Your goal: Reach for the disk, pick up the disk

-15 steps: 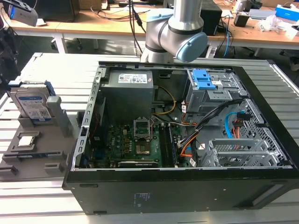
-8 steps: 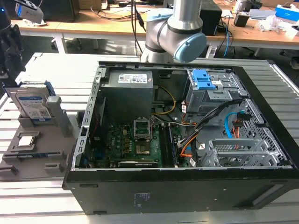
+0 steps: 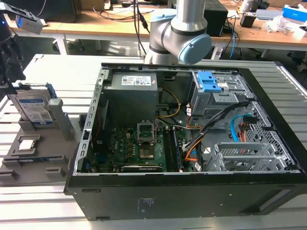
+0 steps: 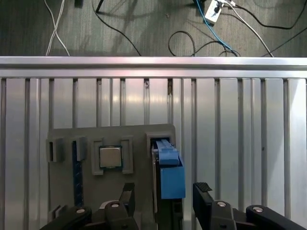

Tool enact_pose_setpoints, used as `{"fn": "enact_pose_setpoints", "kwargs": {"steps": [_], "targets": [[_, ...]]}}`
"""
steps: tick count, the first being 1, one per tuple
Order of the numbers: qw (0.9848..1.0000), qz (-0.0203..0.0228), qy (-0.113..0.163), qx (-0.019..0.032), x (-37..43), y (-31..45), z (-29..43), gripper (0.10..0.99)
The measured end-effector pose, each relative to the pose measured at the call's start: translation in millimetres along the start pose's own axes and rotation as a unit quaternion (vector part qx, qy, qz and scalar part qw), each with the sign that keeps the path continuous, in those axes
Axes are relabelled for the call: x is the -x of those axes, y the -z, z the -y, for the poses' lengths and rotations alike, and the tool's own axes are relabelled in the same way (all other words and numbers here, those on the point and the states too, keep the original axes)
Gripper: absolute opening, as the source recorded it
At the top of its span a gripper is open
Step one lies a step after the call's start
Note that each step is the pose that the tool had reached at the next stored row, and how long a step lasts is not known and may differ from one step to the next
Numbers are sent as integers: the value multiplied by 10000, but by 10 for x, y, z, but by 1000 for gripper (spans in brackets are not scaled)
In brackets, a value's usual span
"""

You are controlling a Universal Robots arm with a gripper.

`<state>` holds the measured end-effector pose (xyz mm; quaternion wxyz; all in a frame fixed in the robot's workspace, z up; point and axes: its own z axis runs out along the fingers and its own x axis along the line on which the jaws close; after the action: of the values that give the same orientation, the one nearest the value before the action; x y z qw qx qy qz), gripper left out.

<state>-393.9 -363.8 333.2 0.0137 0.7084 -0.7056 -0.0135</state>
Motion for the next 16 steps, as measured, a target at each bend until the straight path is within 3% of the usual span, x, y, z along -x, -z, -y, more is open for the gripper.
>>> {"fn": "enact_pose_setpoints", "kwargs": {"steps": [9,10,16], "targets": [[10000,-4,89,1,25,-180,-24,600],[9999,-5,100,1,29,-236,-22,600],[9999,-5,119,1,33,-379,-17,600]]}}
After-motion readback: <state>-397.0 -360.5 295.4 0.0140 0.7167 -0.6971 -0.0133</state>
